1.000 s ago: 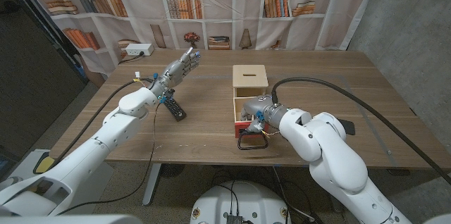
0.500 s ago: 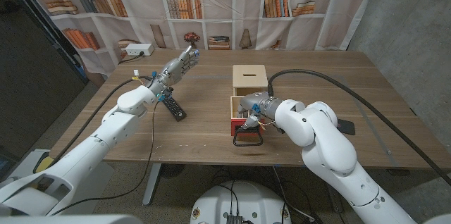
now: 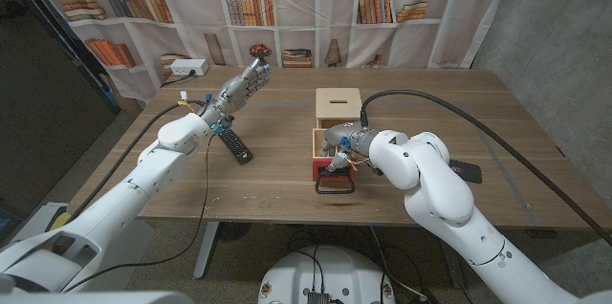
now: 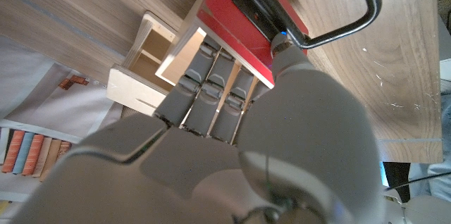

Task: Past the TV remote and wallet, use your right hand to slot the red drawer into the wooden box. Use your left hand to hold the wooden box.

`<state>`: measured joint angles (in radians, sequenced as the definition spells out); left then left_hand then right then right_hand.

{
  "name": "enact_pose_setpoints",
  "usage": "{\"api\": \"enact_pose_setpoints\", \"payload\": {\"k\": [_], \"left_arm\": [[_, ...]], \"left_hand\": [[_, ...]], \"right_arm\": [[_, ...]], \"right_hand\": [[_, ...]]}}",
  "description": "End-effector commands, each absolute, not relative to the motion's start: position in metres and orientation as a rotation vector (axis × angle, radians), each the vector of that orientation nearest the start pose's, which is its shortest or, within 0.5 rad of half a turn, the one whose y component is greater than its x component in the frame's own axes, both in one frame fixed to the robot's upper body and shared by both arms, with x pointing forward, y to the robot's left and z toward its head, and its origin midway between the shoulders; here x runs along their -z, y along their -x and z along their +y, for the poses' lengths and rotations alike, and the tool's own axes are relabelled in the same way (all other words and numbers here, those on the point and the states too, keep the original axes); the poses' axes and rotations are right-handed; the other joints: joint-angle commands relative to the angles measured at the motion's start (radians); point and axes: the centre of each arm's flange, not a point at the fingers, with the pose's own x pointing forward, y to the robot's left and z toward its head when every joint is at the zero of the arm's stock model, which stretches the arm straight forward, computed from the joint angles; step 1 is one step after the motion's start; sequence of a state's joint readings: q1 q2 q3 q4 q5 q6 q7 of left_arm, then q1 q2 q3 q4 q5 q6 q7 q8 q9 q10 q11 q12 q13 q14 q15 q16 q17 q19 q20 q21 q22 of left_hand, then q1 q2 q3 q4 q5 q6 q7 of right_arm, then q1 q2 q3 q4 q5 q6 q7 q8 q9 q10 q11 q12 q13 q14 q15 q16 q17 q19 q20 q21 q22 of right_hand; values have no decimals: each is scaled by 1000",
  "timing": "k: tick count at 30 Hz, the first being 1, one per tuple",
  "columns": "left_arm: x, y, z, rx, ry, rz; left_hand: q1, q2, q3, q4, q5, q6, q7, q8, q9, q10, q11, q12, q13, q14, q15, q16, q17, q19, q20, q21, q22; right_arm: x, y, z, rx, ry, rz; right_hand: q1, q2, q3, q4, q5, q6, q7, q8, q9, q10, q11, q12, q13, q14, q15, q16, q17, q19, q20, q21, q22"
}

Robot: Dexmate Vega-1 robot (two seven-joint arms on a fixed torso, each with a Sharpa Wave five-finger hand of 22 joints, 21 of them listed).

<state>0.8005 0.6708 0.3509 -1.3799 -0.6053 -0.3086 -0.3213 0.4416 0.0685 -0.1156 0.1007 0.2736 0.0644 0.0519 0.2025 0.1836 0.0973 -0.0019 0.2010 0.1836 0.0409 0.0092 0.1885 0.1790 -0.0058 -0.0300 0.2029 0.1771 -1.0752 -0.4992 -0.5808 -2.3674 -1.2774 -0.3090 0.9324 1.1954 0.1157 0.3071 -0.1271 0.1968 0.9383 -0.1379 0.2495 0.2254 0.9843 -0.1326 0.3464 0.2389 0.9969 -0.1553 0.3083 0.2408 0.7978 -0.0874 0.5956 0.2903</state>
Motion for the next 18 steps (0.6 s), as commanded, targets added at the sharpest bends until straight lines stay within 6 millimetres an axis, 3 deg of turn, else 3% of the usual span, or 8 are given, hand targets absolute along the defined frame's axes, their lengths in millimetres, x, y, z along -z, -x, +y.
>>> {"api": "enact_pose_setpoints", "payload": {"k": [1, 18], "left_arm": [[-31, -621, 307, 443, -250, -676], [-32, -624, 308, 425, -242, -679]], "left_hand": [[6, 5, -8, -1, -1, 6, 3, -5, 4, 5, 0, 1, 5, 1, -1, -1, 2, -4, -15, -3, 3], [7, 7, -10, -1, -1, 6, 2, -5, 4, 3, 3, 0, 5, 1, 0, -2, 1, -5, -14, -3, 3]], "right_arm": [[23, -454, -73, -288, 1829, -403], [20, -470, -79, -285, 1859, -375]], "right_hand": [[33, 45, -1, -3, 4, 31, -23, 8, 7, 42, -29, 0, 9, 12, -85, 5, 3, 5, -122, 7, 5], [32, 46, -4, -4, 4, 33, -20, 6, 7, 42, -27, 0, 10, 16, -85, 3, 1, 0, -122, 16, 7]]}}
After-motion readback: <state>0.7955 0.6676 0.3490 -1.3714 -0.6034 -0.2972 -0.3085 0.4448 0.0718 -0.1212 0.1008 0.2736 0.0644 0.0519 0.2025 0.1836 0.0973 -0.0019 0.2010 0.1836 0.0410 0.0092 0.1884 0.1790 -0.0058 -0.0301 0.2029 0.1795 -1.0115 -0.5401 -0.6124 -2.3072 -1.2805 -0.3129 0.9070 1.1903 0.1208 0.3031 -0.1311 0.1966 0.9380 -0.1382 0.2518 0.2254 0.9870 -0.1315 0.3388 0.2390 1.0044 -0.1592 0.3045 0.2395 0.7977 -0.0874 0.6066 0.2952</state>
